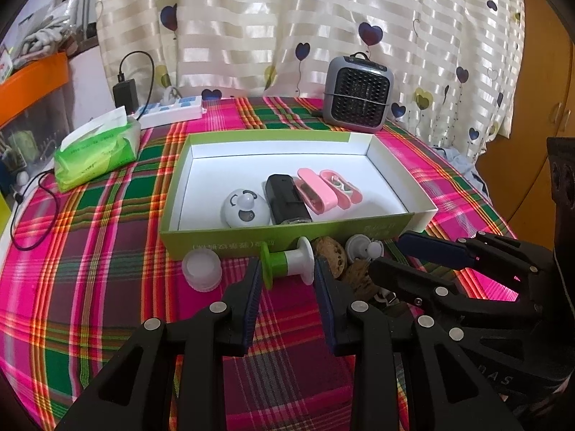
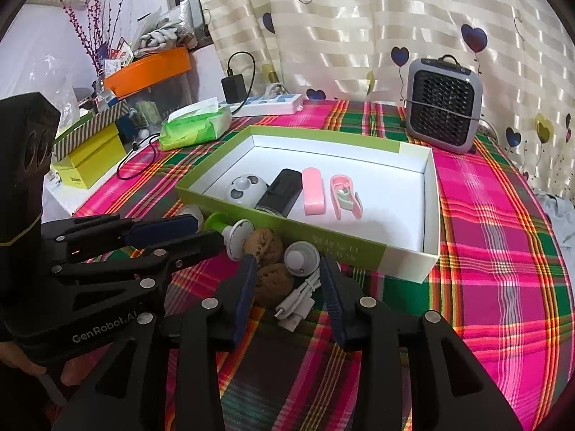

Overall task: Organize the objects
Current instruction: 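Move the left gripper to the green-white spool while the right gripper approaches the white USB cable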

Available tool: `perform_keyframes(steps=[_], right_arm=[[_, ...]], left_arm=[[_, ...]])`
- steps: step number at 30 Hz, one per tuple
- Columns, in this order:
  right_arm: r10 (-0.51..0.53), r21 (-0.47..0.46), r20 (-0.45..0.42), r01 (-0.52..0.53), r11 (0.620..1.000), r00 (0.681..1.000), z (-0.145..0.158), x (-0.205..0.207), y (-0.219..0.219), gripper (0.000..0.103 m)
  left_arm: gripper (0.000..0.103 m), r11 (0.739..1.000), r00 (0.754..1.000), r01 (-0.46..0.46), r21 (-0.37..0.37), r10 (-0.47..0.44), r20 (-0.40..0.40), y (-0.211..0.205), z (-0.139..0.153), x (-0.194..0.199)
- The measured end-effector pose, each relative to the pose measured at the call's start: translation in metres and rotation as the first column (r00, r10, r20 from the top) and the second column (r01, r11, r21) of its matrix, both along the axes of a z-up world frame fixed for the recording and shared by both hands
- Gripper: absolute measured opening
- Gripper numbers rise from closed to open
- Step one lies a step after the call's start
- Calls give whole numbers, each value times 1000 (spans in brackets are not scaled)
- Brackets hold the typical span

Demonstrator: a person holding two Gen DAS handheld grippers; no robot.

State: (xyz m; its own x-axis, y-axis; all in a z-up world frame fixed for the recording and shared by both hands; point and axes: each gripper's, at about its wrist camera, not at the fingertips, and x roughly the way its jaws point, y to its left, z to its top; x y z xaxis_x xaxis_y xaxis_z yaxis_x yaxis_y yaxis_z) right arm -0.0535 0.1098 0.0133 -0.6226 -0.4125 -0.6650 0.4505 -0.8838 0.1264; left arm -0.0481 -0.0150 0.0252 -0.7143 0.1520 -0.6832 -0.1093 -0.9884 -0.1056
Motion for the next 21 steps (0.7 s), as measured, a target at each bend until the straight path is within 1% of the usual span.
perform_keyframes(steps=[2, 6, 13, 21], right_arm=[[-1, -2, 11, 1, 1000, 1000, -1, -1, 1, 38], [3, -12, 34, -3, 1000, 999, -4, -3, 4, 38], [8, -9, 52, -7, 1000, 999, -6, -4, 4, 38], [18, -1, 70, -18, 1000, 997, -8, -5, 2, 38]], left_arm=[[33, 1000, 1000, 3, 0, -3, 0, 1, -1, 0], [36, 1000, 1000, 12, -4, -12, 4, 3, -5, -2], [37, 1000, 1000, 8, -19, -8, 21, 5, -10, -8], [37, 1000, 998, -11, 26, 9, 56, -2, -15, -16]])
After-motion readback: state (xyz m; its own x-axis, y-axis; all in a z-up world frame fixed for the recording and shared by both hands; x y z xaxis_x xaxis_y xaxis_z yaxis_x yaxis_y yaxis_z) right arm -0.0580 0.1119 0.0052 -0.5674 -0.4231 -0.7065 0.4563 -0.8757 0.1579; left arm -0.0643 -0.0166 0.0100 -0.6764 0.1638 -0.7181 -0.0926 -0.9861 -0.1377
